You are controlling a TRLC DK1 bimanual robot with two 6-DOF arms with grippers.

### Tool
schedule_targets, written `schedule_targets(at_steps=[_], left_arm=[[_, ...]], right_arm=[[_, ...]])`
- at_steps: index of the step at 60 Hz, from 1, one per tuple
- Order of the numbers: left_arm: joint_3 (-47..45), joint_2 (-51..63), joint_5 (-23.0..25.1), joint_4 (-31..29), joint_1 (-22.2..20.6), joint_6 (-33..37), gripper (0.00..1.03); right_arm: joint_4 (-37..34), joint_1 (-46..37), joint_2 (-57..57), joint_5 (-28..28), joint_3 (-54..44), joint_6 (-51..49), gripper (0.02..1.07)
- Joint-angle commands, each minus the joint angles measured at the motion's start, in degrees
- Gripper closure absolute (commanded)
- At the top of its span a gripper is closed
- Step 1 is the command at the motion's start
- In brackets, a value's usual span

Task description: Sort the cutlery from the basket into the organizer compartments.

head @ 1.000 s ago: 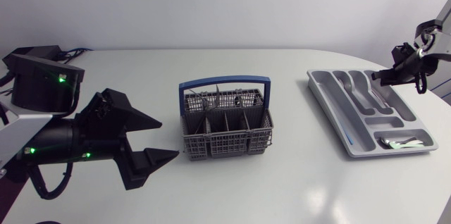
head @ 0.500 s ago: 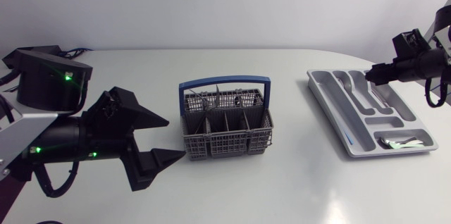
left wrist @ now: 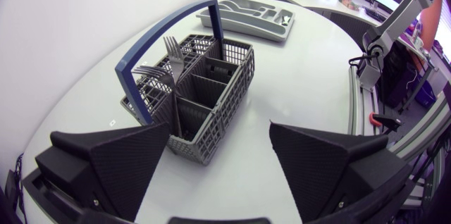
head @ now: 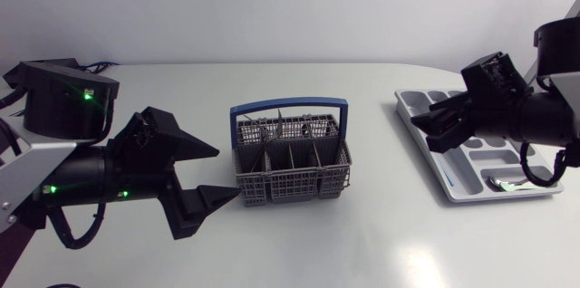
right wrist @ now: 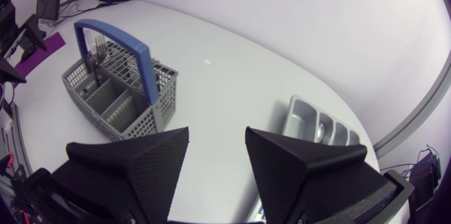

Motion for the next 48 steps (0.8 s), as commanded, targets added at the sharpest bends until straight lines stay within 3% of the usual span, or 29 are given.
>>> schedule_targets(at_steps=[1, 22, 34, 41, 48], left_arm=[[0.3, 0.9, -0.3, 0.7, 0.7, -1.4, 0.05], [-0.2, 1.1, -0.2, 1.4, 3.2, -1.0, 0.05], [0.3, 0.3, -0.3, 1.5, 5.2, -0.6, 0.05], [0.1, -0.1, -0.2, 1.5, 6.7, 1.0, 0.05], [-0.1, 0.1, 2.0, 1.9, 9.7, 2.3, 0.05]], right_arm=[[1.0, 3.2, -1.5, -0.1, -2.6, 2.0, 0.47], [4.4, 18.0, -3.8, 0.8, -5.3, 9.2, 0.47], [10.9, 30.2, -2.6, 9.7, -7.0, 11.6, 0.47], [13.7, 34.1, 0.6, 11.8, -6.5, 13.0, 0.47], [17.5, 39.8, 4.4, 16.7, -6.0, 13.2, 0.47]])
